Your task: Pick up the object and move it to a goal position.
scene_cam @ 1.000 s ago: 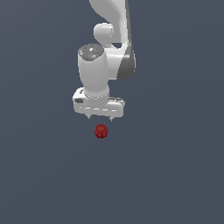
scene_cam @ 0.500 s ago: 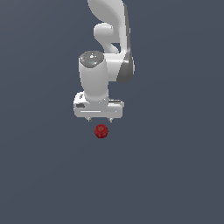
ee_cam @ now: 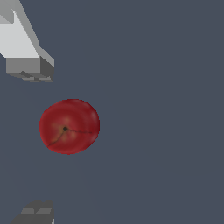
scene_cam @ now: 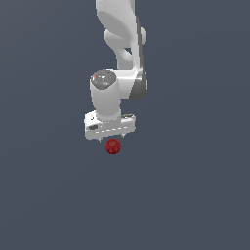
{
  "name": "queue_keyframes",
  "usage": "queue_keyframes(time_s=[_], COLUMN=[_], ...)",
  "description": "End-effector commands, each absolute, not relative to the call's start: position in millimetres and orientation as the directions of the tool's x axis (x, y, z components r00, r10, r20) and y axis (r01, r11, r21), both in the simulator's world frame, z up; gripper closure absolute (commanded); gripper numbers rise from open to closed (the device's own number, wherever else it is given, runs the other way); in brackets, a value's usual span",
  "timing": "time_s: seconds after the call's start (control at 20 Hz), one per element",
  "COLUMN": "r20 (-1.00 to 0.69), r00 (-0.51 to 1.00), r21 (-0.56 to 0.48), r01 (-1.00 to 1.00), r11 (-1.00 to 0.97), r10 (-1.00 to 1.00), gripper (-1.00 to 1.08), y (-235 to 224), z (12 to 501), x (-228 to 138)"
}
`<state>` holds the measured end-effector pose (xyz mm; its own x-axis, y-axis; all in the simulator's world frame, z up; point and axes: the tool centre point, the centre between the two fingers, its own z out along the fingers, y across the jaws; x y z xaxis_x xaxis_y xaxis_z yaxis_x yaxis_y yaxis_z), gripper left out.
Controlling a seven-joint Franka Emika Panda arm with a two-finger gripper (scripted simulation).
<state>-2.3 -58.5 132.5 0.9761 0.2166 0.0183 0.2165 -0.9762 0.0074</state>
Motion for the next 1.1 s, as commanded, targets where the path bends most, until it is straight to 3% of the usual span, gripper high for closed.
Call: queue_keyframes(time_s=[0.0, 0.5, 1.05], r20=[0.013, 0.001, 0.0], r00=[0.96, 0.905, 0.896], r21=[0.007, 0.001, 0.0], r01=[0.279, 0.425, 0.445], r11=[-0.96, -0.905, -0.896], r10=[0.279, 0.425, 0.445], gripper=[-0.92, -0.92, -0.92], y=[-59.0, -59.6, -59.6], z=[123.1, 100.3, 90.9], x=[-3.9, -8.3, -9.3])
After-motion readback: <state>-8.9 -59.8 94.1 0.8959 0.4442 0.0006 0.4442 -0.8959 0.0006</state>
